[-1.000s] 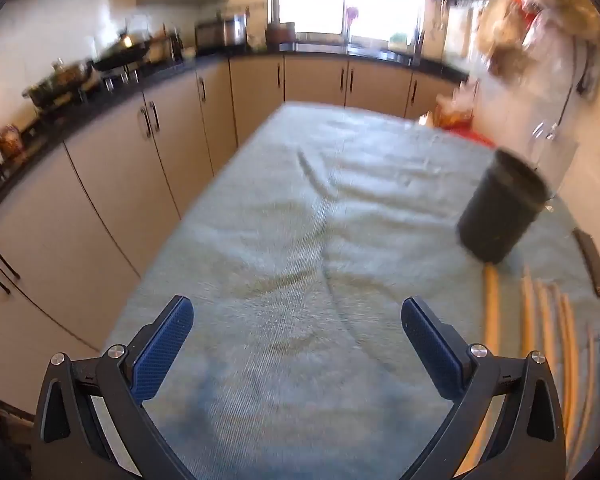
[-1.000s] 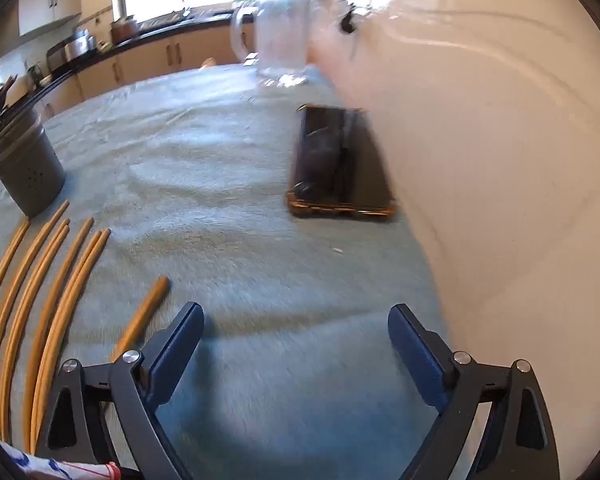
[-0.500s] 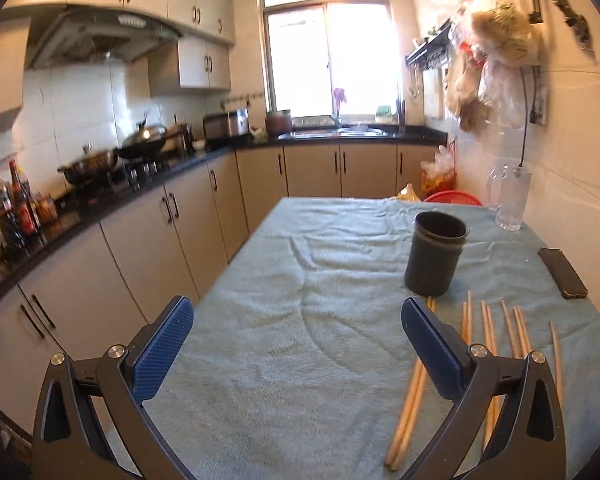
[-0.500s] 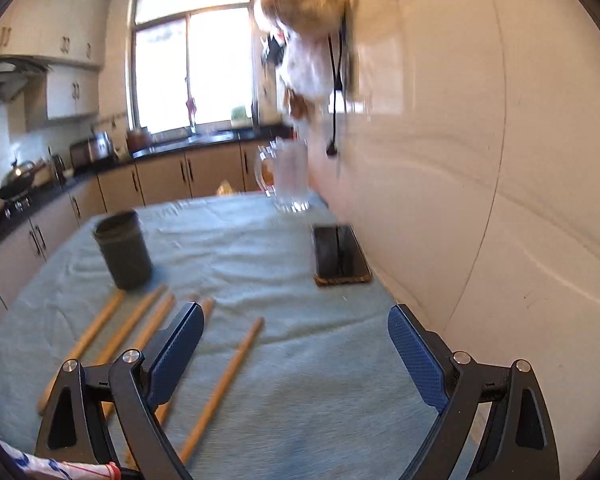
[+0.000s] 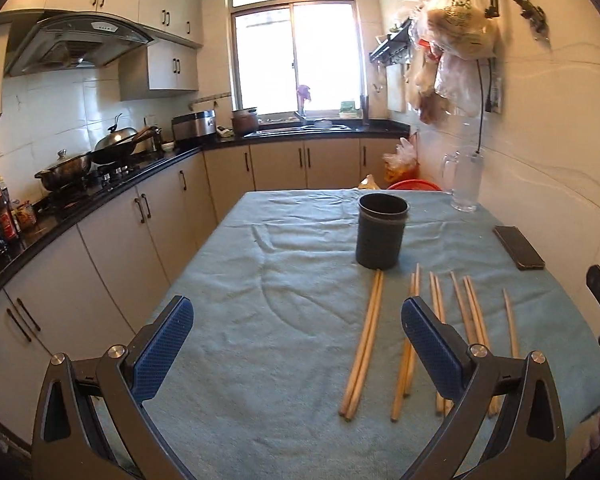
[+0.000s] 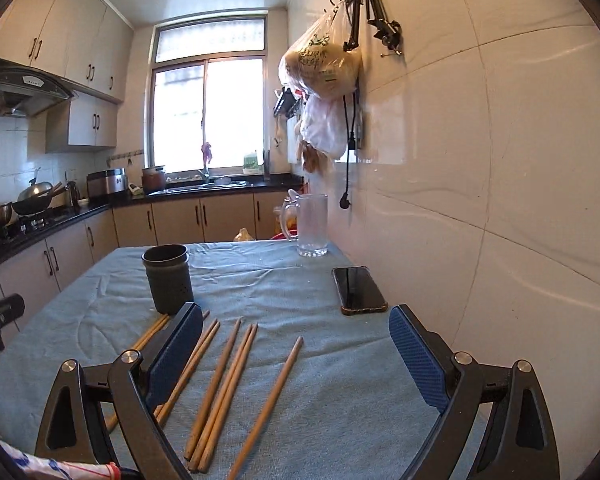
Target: Organize utensils
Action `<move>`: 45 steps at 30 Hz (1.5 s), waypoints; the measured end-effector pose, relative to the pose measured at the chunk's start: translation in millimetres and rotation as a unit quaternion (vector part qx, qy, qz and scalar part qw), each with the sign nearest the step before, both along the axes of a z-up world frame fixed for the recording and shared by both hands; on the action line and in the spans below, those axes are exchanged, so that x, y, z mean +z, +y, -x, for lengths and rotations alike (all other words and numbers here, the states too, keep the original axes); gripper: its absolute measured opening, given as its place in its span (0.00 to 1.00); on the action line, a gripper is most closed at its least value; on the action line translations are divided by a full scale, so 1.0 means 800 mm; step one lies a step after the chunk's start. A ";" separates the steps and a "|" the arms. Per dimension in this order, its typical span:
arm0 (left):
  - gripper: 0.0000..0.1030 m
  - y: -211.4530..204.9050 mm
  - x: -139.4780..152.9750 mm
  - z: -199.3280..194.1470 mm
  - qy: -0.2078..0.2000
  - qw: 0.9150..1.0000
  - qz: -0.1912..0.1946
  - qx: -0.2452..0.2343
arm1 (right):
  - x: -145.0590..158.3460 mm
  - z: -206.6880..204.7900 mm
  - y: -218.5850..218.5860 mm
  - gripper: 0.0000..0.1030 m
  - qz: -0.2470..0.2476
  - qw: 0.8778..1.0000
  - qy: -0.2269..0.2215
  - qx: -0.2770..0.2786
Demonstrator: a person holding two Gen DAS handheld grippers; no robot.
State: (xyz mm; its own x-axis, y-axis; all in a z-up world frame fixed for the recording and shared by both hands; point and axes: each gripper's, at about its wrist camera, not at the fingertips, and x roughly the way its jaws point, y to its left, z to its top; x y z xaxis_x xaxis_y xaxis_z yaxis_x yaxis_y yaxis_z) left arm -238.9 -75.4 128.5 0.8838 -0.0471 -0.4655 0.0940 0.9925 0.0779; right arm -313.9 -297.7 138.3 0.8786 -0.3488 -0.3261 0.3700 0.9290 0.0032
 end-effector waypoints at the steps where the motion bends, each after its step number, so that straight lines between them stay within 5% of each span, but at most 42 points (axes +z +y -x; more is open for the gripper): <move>1: 1.00 -0.001 0.000 0.002 -0.001 1.000 0.000 -0.002 | -0.001 0.001 0.000 0.94 -0.002 1.000 0.000 -0.003; 21: 1.00 -0.009 -0.014 0.017 0.020 0.999 0.021 -0.034 | -0.021 0.020 -0.002 0.94 -0.024 0.999 0.011 -0.039; 45: 1.00 -0.047 -0.071 -0.016 0.131 0.987 0.010 -0.097 | -0.064 -0.009 -0.035 0.95 -0.059 0.992 0.094 -0.060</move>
